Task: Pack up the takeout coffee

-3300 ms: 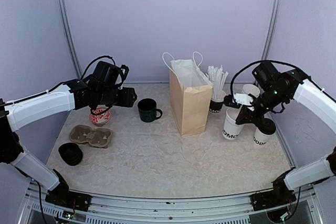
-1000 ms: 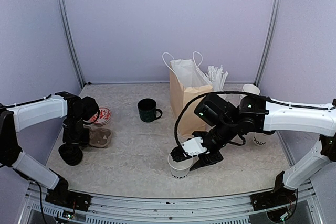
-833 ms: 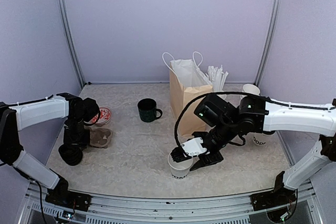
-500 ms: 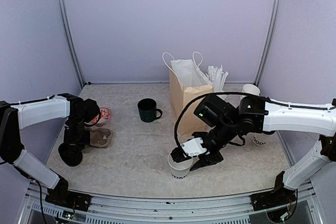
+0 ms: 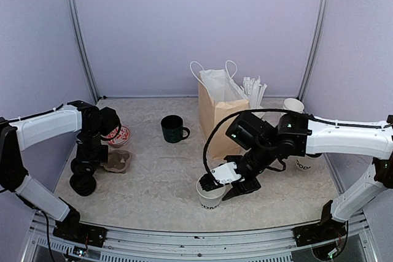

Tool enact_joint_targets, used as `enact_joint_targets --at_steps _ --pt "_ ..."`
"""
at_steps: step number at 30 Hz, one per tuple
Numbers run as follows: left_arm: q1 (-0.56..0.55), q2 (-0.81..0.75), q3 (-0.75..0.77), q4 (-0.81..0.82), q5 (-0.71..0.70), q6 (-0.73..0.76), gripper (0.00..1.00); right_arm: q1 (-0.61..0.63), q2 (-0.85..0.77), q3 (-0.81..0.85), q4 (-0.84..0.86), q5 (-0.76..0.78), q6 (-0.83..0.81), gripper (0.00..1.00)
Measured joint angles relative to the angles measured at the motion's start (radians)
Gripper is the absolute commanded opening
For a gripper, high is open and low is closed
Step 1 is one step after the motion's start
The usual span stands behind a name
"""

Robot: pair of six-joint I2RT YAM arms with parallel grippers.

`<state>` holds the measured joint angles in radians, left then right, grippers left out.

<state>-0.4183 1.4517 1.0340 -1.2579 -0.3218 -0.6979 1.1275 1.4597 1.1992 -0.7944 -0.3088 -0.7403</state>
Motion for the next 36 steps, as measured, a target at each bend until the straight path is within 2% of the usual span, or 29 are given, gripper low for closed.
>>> enact_joint_targets --at_steps 7,12,15,19,27,36 --pt "-0.122 0.011 0.172 -0.005 0.07 -0.004 0.03 -0.012 0.002 0.003 -0.022 -0.009 0.0 0.47" --pt "-0.199 0.027 0.247 0.11 0.247 0.037 0.01 -0.075 0.006 0.061 -0.05 -0.061 0.001 0.47" --pt "-0.22 0.027 0.249 0.228 0.396 0.065 0.01 -0.141 0.006 0.113 -0.052 -0.107 0.009 0.48" --pt "-0.227 0.025 0.225 0.41 0.604 0.097 0.01 -0.212 0.006 0.161 -0.045 -0.168 0.043 0.55" --pt "-0.244 -0.014 0.117 0.792 0.958 0.127 0.0 -0.309 0.034 0.272 -0.016 -0.282 0.144 0.8" --pt "-0.245 -0.155 -0.032 1.32 1.18 0.039 0.0 -0.396 0.182 0.502 0.062 -0.439 0.331 0.83"
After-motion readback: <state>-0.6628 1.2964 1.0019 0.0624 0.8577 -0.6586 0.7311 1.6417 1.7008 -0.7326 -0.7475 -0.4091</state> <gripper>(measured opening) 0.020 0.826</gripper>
